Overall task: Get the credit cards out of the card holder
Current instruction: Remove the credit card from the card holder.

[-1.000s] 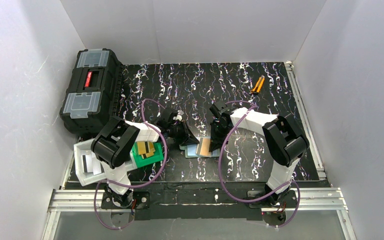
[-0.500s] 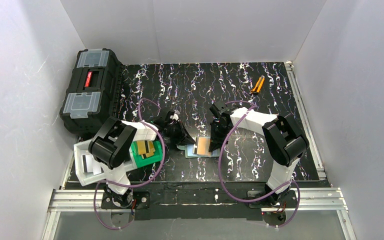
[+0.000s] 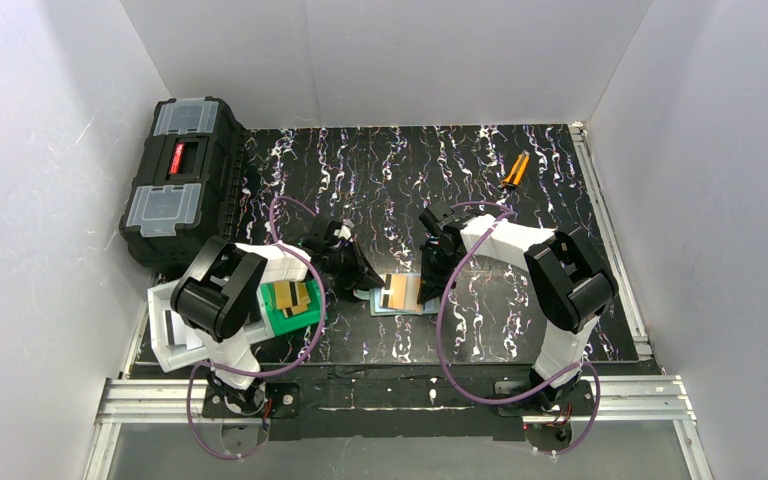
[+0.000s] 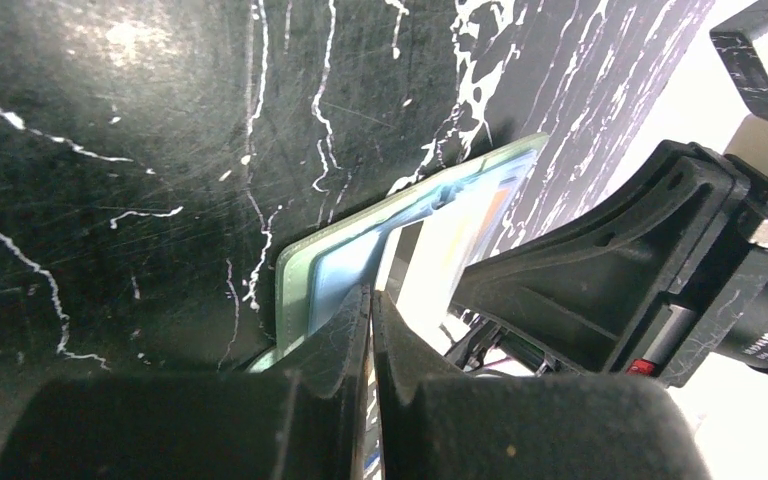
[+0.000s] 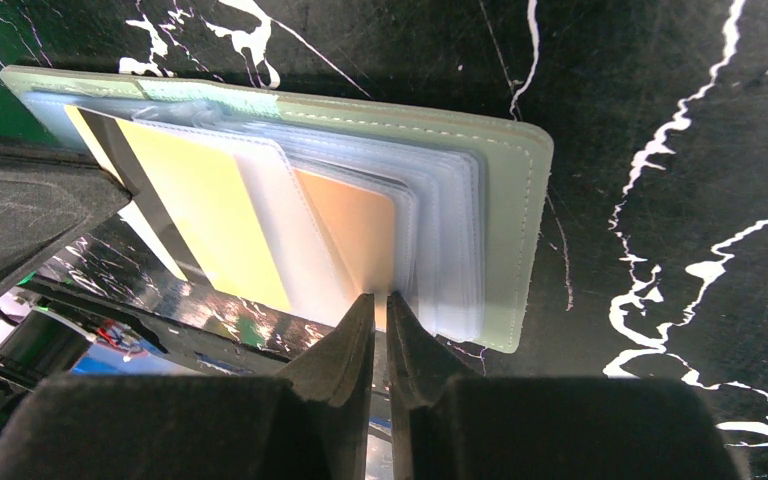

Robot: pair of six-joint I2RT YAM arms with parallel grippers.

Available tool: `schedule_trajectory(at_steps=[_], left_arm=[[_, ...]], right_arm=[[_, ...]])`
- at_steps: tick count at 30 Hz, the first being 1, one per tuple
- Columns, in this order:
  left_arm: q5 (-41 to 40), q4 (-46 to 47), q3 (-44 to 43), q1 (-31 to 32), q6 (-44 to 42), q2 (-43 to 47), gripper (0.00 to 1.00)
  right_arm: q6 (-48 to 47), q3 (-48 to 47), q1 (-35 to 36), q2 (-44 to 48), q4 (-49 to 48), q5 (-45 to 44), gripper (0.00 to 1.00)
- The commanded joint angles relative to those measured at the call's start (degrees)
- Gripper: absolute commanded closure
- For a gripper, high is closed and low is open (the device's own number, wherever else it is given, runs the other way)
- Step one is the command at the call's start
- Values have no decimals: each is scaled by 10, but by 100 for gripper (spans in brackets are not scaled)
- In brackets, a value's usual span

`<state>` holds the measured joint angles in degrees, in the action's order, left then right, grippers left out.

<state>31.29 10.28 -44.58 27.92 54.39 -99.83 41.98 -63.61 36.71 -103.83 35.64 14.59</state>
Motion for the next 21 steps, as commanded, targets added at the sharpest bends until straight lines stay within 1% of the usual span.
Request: schedule_trajectory(at_steps=[1, 3, 6, 13, 17, 21], left_arm=[[43, 26, 7, -5, -4, 11, 100], [53, 35, 7, -4, 1, 3, 99], [65, 53, 11, -3, 7, -6, 89], [73, 41, 2, 6, -1, -19, 79], [75, 42, 2, 7, -1, -24, 75], [80, 43, 0, 9, -1, -31, 74]], right_arm=[[-11, 31, 7, -48, -21, -64, 83], [-11, 31, 7, -50, -22, -62, 83], [-12, 30, 7, -51, -22, -62, 83], [-13, 28, 7, -53, -23, -60, 83], [-12, 28, 7, -53, -22, -60, 83], [-14, 28, 7, -54, -22, -60, 83]])
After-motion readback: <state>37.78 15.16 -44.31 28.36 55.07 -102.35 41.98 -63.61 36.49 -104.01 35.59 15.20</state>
